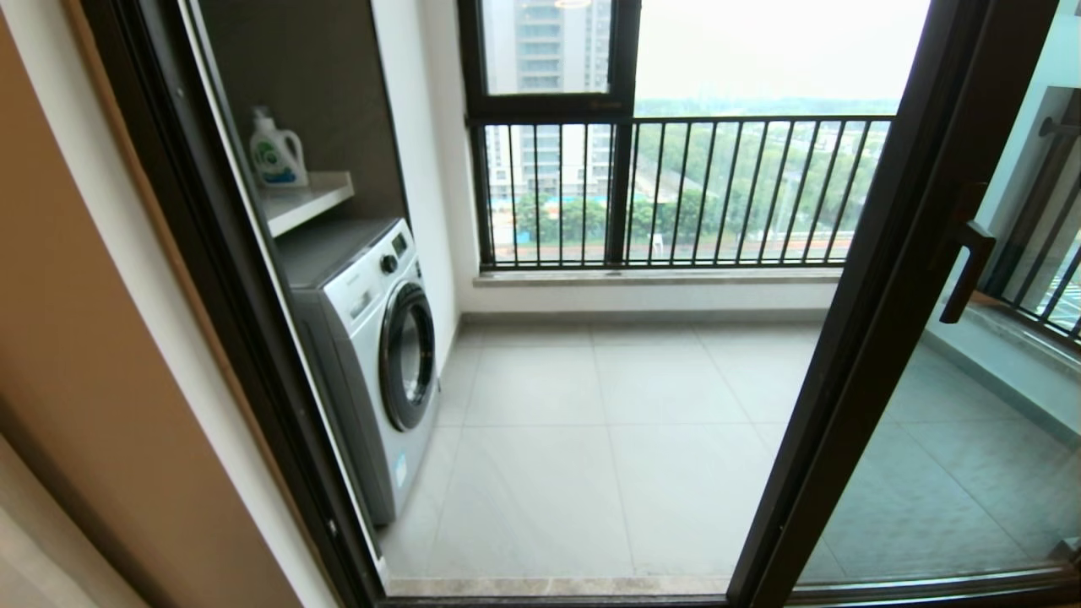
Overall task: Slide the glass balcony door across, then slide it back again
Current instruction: Close the slid door
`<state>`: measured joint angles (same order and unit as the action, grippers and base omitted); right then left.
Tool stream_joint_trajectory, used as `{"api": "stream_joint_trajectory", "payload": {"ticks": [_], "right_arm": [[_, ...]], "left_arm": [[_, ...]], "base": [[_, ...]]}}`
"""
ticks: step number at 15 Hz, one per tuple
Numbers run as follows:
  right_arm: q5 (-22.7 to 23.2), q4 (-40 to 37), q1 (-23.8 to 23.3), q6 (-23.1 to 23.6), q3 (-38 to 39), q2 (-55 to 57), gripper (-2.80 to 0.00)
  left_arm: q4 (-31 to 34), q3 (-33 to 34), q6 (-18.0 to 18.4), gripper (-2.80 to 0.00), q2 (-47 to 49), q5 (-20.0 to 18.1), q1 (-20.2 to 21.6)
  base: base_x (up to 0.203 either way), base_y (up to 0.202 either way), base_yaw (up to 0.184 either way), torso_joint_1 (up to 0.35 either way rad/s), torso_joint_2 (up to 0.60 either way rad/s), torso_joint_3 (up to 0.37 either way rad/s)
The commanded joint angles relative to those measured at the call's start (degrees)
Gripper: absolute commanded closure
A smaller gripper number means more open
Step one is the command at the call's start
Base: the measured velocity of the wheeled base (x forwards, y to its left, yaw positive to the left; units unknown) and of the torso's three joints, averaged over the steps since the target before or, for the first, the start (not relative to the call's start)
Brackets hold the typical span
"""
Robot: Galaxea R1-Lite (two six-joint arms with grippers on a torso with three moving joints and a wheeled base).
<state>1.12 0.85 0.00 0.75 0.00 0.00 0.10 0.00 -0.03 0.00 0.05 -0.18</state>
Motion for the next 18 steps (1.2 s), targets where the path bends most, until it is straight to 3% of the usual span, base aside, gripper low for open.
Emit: {"api": "stream_joint_trajectory", "payload": {"ticks": [1,8,12,15,18], "right_arm": [[0.02,0.03,0.0,0.04,0.44,0.0,0.0],[-1.47,1.08,0.0,-1.98,0.7,-0.09,0.0],[-1.8,1.06,-0.09,-0.72,-0.06,-0.05,0.0],[-1.23,-0.47,-0.09,0.06,-8.37,7.35,0.0],[-1.5,-0.92,-0.12,-0.7,-24.16,21.95,0.0]], "left_arm": [[-0.01,0.0,-0.04,0.0,0.09,0.02,0.01],[-0.01,0.0,-0.06,0.0,0.09,0.04,0.01],[-0.01,0.0,0.03,0.0,0.09,0.02,0.01],[-0.01,0.0,-0.06,0.0,0.09,-0.03,0.01],[-0.01,0.0,0.03,0.0,0.09,0.04,0.01]], "base": [[0.0,0.0,0.0,0.0,0.0,0.0],[0.0,0.0,0.0,0.0,0.0,0.0],[0.0,0.0,0.0,0.0,0.0,0.0],[0.0,0.0,0.0,0.0,0.0,0.0],[0.0,0.0,0.0,0.0,0.0,0.0]]}}
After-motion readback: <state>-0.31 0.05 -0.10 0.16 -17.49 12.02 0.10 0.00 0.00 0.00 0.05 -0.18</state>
